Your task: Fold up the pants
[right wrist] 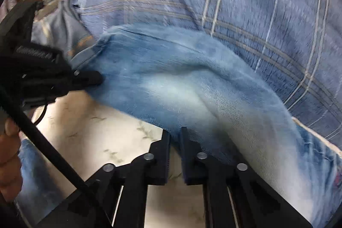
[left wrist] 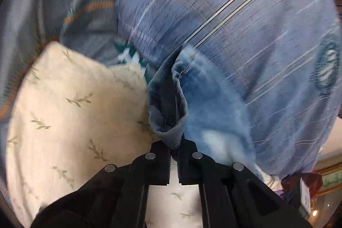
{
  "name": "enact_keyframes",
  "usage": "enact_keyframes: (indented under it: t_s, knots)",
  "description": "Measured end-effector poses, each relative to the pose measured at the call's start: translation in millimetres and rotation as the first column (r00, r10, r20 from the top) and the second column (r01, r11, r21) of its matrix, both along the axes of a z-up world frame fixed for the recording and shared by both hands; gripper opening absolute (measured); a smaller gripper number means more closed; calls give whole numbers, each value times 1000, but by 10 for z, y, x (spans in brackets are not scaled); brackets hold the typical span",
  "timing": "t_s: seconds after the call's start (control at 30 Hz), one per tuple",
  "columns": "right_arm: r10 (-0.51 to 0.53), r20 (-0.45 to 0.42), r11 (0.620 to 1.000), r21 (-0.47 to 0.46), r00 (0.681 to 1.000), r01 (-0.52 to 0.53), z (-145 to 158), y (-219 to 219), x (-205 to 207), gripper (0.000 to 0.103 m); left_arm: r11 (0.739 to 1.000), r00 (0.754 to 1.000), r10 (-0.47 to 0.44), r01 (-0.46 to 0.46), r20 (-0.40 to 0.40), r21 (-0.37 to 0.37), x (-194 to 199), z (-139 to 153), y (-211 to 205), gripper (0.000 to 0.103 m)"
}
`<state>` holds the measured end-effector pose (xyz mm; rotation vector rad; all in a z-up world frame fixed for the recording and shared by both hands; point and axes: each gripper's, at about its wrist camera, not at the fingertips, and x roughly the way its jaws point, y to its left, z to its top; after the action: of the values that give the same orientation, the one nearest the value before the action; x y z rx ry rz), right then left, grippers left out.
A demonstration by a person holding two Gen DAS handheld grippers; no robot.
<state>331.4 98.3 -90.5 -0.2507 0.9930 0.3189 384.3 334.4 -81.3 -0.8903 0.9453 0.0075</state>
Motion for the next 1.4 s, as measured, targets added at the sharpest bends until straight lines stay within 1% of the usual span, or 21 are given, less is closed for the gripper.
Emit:
enact_keyframes:
  t_s: [0.13,0.2,0.27,0.33,0.4,0.43,0.47,0.5,0.53,0.6,0.63,0.67,0.73,0.8,0.83,0.87,0.93,1.07,1.13,1.23,1.4]
  knots:
    - [44,52,998,50,998,-47,439,48,-378,2,999,994,18,-21,104,28,-568,521,39,1]
    - [74,50,990,114,996,-80,613,84,-635,2,994,993,36,-47,111,97,-848,628,59,2]
    - [101,7,982,158,995,-101,576,169,-834,4,975,996,54,-67,64,210,-942,577,48,2]
    - [114,-57,984,145,992,-104,346,283,-864,11,961,996,58,-39,-63,275,-905,324,56,5]
    - [72,-138,993,108,988,-57,-5,347,-803,16,956,978,39,24,-206,292,-779,3,35,8]
    - [35,-185,994,108,982,-15,-124,322,-786,19,960,974,40,25,-225,278,-763,-69,46,8]
    - [7,-202,989,143,979,23,-127,264,-813,20,961,975,41,21,-218,277,-768,-62,47,9]
    - [-6,-191,979,200,982,45,-38,191,-874,31,956,982,48,9,-185,292,-792,25,44,9]
    - [-10,-172,969,243,985,52,70,136,-936,54,949,987,53,-2,-154,316,-808,106,-2,14]
    - [-53,-97,949,304,994,80,372,-83,-1163,85,910,995,81,-52,-52,412,-964,376,-139,32]
    - [-75,-63,944,318,995,92,497,-188,-1279,86,887,996,90,-77,-7,455,-1064,473,-220,45]
    - [-94,-40,940,325,995,102,616,-319,-1410,86,860,995,92,-96,33,501,-1133,569,-301,50]
    - [-136,-24,925,355,990,135,817,-665,-1638,86,802,991,93,-129,92,583,-1295,716,-511,50]
    - [-194,-19,909,372,981,187,922,-936,-1781,86,781,986,94,-160,139,603,-1511,812,-687,52]
    - [-221,-17,899,384,975,210,978,-1060,-1855,86,798,984,76,-156,160,583,-1584,830,-769,55]
    - [-256,-12,886,398,967,239,1042,-1265,-1977,86,831,984,31,-123,175,542,-1641,828,-883,57]
    - [-319,-3,865,409,948,293,1099,-1581,-2165,86,873,981,-68,-30,183,487,-1681,773,-1168,57]
    - [-395,-28,827,424,918,369,1084,-2123,-2191,86,911,959,-226,146,171,386,-1760,635,-1646,57]
    - [-417,-48,809,435,908,394,1062,-2386,-2203,86,937,948,-277,230,158,262,-1758,536,-1819,57]
    - [-426,-74,796,443,902,412,1030,-2796,-2166,86,950,939,-299,276,169,145,-1682,452,-1989,58]
    - [-488,-117,779,389,865,492,862,-3423,-1901,86,932,925,-337,302,173,201,-1481,332,-2167,58]
